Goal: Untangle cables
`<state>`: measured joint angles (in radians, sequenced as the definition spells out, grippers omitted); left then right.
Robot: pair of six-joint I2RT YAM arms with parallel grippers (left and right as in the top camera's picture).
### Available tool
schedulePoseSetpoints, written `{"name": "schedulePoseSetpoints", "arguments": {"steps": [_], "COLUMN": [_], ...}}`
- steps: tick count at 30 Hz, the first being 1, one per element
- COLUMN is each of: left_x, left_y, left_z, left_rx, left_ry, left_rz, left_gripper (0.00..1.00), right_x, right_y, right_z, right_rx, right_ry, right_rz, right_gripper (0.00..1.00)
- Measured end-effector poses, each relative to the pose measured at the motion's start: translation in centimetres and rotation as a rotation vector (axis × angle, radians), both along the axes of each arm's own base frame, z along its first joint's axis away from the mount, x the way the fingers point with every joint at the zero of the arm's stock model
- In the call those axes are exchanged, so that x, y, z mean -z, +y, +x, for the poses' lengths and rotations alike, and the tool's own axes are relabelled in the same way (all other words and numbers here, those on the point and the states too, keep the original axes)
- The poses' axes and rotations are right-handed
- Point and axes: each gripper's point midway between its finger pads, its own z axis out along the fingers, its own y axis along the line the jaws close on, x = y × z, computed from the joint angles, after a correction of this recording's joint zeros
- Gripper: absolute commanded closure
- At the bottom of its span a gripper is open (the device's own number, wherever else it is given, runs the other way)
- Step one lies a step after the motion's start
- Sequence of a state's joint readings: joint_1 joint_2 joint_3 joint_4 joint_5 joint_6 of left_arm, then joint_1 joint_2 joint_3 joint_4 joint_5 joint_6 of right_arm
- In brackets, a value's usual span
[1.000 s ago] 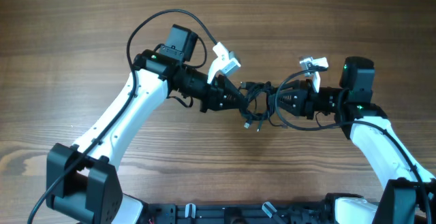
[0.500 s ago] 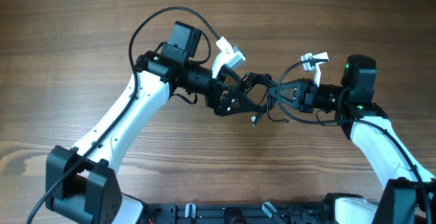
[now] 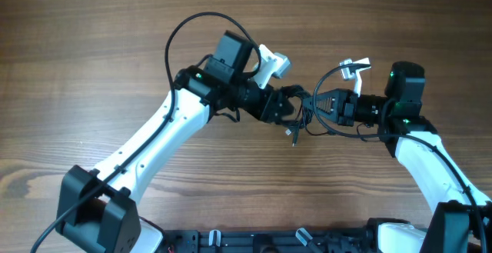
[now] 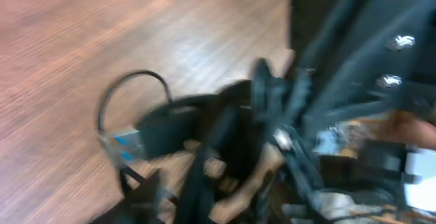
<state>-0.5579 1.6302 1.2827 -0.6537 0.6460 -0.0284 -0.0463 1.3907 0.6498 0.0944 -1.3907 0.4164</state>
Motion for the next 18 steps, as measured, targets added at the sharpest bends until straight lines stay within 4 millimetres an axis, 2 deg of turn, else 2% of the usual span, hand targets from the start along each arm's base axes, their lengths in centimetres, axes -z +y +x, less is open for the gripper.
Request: {"name": "schedulePoseSetpoints", "arguments": {"steps": [2,6,7,9,12,13,15,18], "left_x": [0.4,0.7,0.7,0.8,1.0,1.2,1.6,2.2], "left_y": [0.3,0.3,0.4,0.4,0.7,1.0,1.7,3.1], "left_z": [0.5,0.7,0.7,0.8,1.1,1.5,2.2,3.6], "left_rx": [-0.037,-0.059,-0.062,-0.065,-0.087,-0.111,-0.166,-0.282], "left_ry": [-0.010,-0.016,-0.019,-0.022,-0.030,-0.034,-0.043,-0.055], "left_rz": [0.032,0.057,0.062,0.066,0.088,0.106,0.144,0.212], "left_gripper": [0.94,0.96,0.96,0.96,0.96,0.96,0.96,0.96], "right_x": [0.0,0.1,0.1,0.2,0.2,0.2,0.3,0.6], "right_y": [0.0,0.0,0.0,-0.1,-0.1,-0.1,-0.1,-0.2], "right_z": [0.0,0.1,0.1,0.2,0.3,0.3,0.5,0.8], "right_rx": [0.001,0.006,0.008,0.014,0.017,0.019,0.029,0.050], "right_ry": [0.003,0.007,0.007,0.007,0.009,0.004,0.006,0.007], "right_rz": [0.000,-0.002,-0.004,-0.009,-0.010,-0.013,-0.020,-0.035], "right_gripper": [0.96,0.95,0.92,0.71,0.33,0.25,0.16,0.13]}}
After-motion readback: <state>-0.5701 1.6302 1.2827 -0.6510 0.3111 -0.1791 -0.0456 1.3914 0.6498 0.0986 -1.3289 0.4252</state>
